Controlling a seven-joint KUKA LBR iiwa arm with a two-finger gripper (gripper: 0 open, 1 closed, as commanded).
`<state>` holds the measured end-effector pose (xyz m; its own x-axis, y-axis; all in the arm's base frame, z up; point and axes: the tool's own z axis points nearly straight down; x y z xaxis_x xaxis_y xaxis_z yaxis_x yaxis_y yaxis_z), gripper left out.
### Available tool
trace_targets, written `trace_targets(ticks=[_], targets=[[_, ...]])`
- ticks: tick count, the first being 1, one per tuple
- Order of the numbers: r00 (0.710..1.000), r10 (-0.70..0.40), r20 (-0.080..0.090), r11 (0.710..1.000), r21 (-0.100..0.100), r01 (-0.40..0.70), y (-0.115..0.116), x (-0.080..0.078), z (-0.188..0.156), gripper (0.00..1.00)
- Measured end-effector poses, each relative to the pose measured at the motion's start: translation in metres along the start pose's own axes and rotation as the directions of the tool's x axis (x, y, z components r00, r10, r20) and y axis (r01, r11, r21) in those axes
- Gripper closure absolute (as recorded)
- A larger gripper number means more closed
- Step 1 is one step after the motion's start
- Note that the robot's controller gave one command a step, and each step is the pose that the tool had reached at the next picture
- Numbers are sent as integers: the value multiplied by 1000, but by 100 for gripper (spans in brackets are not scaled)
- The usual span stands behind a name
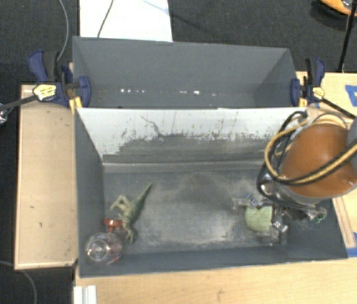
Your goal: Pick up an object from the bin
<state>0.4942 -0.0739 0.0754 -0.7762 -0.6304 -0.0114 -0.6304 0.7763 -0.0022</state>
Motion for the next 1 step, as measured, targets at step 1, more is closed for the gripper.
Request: trace_targets(ticks=[1], targets=[[991,-131,0,991,2,131,-34,5,-1,0]])
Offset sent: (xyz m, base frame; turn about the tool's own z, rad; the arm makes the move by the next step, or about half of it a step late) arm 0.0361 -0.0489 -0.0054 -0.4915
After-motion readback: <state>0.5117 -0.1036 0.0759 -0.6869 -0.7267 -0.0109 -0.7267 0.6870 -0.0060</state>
